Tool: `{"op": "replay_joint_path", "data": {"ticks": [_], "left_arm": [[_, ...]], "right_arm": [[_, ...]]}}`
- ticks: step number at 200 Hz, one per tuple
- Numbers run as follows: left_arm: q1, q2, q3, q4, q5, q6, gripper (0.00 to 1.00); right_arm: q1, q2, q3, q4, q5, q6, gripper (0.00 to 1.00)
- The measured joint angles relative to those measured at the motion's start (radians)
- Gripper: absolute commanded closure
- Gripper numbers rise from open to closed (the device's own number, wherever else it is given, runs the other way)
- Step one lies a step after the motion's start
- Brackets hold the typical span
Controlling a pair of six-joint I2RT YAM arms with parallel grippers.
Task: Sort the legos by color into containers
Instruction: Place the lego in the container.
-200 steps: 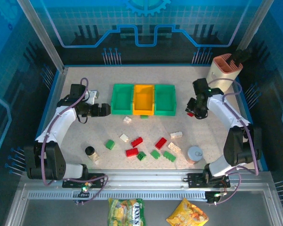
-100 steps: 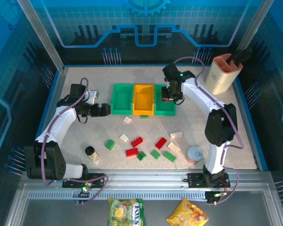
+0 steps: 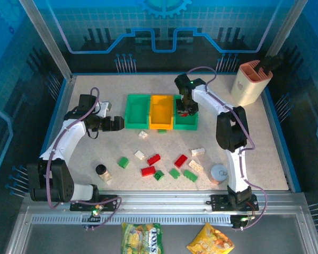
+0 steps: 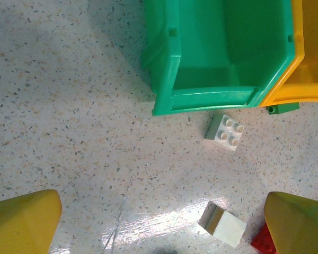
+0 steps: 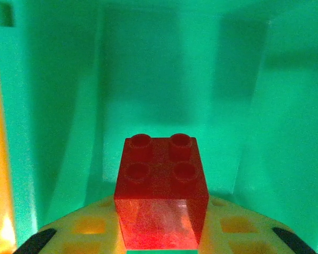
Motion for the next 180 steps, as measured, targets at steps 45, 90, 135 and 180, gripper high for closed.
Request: {"op": "replay_joint_path", "data": {"ticks": [45, 90, 135, 180], "left_arm": [[0.0, 0.0, 0.0, 0.0, 0.0, 0.0, 0.01], [0.0, 0.0, 0.0, 0.0, 0.0, 0.0, 0.01], [0.0, 0.0, 0.0, 0.0, 0.0, 0.0, 0.01], [0.0, 0.0, 0.0, 0.0, 0.001, 0.0, 0.01]], "right_arm": [[-0.018, 0.054, 0.013, 0.011, 0.0, 0.007, 0.72], [-0.022, 0.058, 0.006, 0.052, -0.002, 0.006, 0.62], [-0.022, 0.053, -0.052, 0.09, -0.004, 0.007, 0.57], [-0.022, -0.013, -0.098, 0.114, 0.001, 0.003, 0.53]]}}
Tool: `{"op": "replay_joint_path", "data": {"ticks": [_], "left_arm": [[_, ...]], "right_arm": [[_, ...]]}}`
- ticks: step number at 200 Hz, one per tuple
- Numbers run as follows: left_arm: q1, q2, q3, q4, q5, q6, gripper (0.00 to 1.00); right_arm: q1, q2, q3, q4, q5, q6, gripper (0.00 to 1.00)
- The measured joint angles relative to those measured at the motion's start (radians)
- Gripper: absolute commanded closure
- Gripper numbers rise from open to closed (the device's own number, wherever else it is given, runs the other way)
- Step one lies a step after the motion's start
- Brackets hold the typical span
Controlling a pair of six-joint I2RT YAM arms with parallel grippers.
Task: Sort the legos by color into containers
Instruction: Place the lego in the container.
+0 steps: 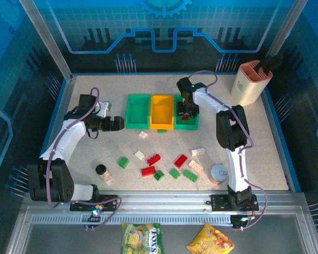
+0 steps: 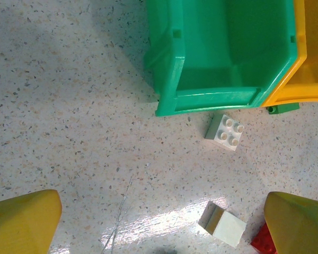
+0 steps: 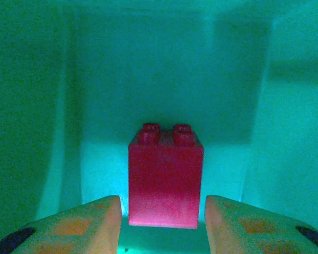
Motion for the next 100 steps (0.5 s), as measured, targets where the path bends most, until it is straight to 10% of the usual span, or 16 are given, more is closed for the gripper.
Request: {"op": "replay_joint_path", "data": {"ticks": [100], "left_arm": [[0.0, 0.0, 0.0, 0.0, 0.007, 0.0, 0.01]], "right_arm": [[0.042, -0.219, -0.136, 0.054, 0.048, -0.023, 0.49]]}}
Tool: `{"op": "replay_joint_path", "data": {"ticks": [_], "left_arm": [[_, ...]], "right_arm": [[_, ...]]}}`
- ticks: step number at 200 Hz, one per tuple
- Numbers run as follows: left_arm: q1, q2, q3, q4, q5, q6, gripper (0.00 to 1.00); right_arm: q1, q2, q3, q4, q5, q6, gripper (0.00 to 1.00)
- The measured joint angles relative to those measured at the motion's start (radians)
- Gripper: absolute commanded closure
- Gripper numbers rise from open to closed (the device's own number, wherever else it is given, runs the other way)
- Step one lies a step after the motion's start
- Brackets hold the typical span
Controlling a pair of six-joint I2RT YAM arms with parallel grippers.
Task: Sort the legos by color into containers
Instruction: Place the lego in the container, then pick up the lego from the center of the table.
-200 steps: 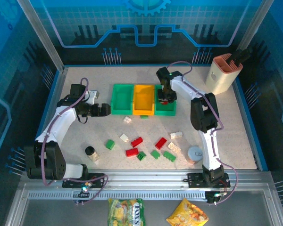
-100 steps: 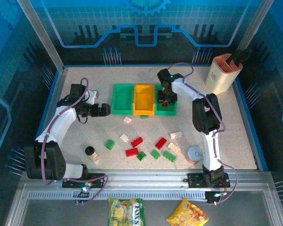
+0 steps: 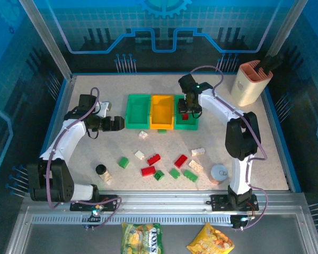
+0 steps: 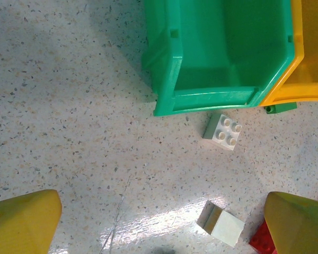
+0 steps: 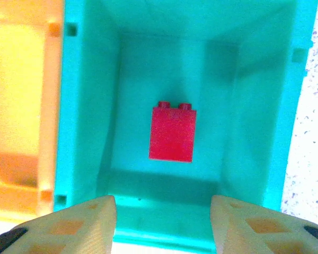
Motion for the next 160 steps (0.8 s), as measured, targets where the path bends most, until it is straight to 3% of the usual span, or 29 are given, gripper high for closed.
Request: {"op": "replay_joint_path", "data": {"ticks": [75, 160], "left_arm": [[0.0, 0.0, 0.0, 0.0, 0.0, 0.0, 0.01], [0.0, 0.0, 0.0, 0.0, 0.0, 0.0, 0.01]], "right_arm": [[0.145, -0.2, -0.194, 0.093, 0.068, -0.003, 0.41], [0.296, -0.272, -0.417, 0.239, 0.135, 0.061, 0.4]]}}
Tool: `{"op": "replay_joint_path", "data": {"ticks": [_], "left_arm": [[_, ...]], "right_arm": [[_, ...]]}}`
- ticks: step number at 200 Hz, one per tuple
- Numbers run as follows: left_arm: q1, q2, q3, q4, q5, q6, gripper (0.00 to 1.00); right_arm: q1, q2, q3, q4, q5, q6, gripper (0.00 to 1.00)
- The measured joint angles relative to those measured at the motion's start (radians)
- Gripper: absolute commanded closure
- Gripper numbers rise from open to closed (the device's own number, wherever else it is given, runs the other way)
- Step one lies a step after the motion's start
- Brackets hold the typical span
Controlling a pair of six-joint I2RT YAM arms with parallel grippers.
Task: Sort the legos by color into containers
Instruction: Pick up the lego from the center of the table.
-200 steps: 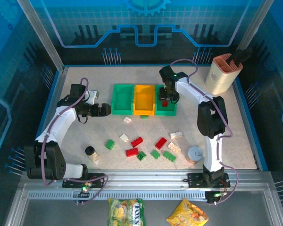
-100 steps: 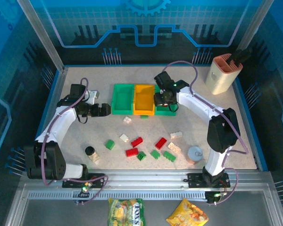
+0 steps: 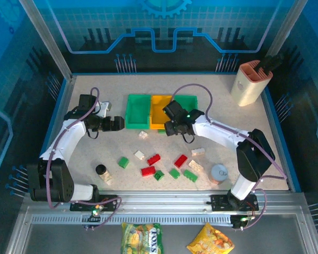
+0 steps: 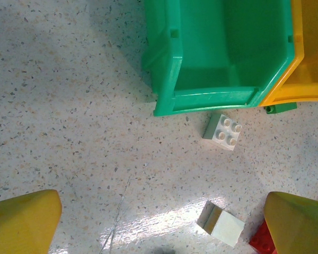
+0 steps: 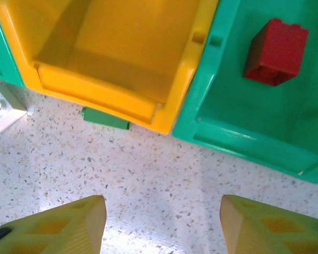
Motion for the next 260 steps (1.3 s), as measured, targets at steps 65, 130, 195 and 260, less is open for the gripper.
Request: {"op": "replay_joint_path", "data": {"ticks": [65, 130, 195, 260], "left_arm": [[0.0, -0.013, 0.0, 0.001, -0.003, 0.0, 0.01], [0.0, -0.072, -0.011, 0.023, -0.031, 0.0, 0.01], [0.0, -0.072, -0.011, 0.028, -0.038, 0.0, 0.01], [0.0, -0.072, -0.011, 0.031, -0.038, 0.0, 0.01]], "right_arm": [[0.056, 0.0, -0.097, 0.138, 0.007, 0.108, 0.3], [0.064, 0.134, -0.094, 0.278, 0.035, 0.187, 0.29], [0.064, 0.26, -0.039, 0.328, 0.056, 0.204, 0.27], [0.073, 0.307, -0.021, 0.369, 0.091, 0.206, 0.29]]}}
